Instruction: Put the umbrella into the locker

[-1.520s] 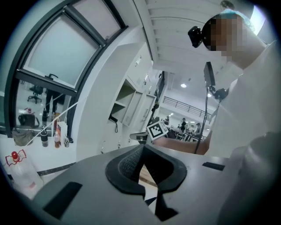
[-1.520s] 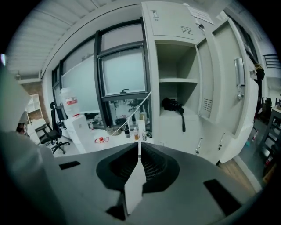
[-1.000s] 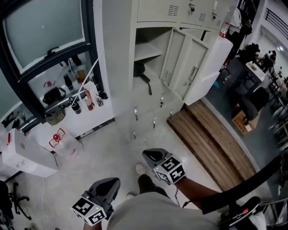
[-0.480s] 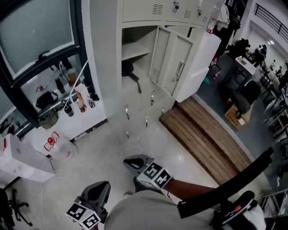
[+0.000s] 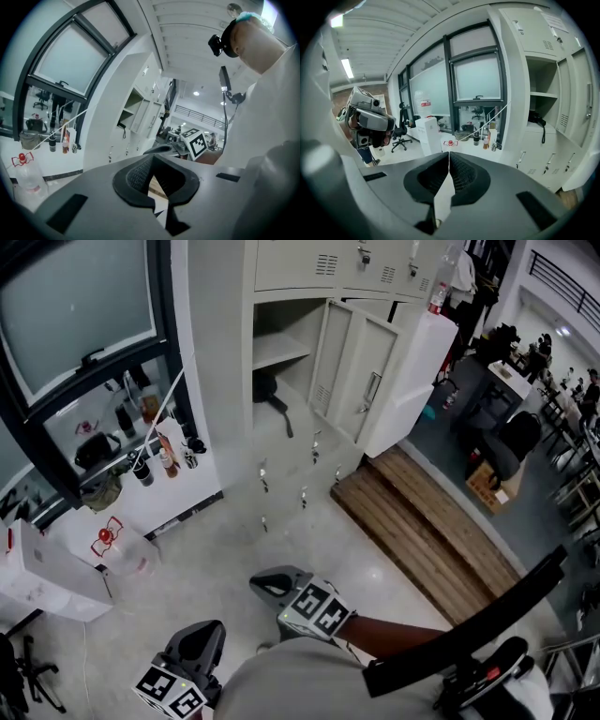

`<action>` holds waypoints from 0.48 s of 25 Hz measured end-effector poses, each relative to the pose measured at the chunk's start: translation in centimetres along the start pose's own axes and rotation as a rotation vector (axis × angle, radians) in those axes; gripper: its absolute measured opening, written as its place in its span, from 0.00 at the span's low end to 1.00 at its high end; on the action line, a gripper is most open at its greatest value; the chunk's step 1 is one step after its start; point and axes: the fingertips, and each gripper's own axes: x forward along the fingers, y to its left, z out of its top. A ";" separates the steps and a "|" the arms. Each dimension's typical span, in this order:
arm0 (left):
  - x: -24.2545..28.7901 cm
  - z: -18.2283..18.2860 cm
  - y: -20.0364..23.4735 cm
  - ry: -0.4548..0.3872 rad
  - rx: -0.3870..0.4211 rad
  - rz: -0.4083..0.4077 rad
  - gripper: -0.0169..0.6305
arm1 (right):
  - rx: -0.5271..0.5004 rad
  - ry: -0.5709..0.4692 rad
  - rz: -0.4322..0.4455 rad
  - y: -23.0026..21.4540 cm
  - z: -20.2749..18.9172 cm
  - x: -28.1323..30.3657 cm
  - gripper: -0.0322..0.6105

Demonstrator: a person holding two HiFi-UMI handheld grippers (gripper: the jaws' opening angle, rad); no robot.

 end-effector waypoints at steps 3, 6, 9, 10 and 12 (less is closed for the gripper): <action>0.2 0.0 -0.3 0.003 0.005 -0.006 0.04 | -0.002 -0.001 -0.004 0.0 0.0 -0.2 0.08; 0.3 -0.1 -0.6 0.008 0.005 -0.014 0.04 | 0.004 -0.001 -0.009 0.0 -0.1 -0.6 0.08; 0.7 -0.5 -0.8 0.010 -0.011 -0.024 0.04 | 0.011 0.009 -0.018 -0.3 -0.4 -1.1 0.08; 0.9 -0.7 -0.9 0.011 -0.019 -0.029 0.04 | 0.014 0.016 -0.022 -0.5 -0.6 -1.3 0.08; 1.3 -1.1 -0.9 0.017 -0.035 -0.041 0.04 | 0.023 0.030 -0.035 -0.7 -0.9 -1.7 0.08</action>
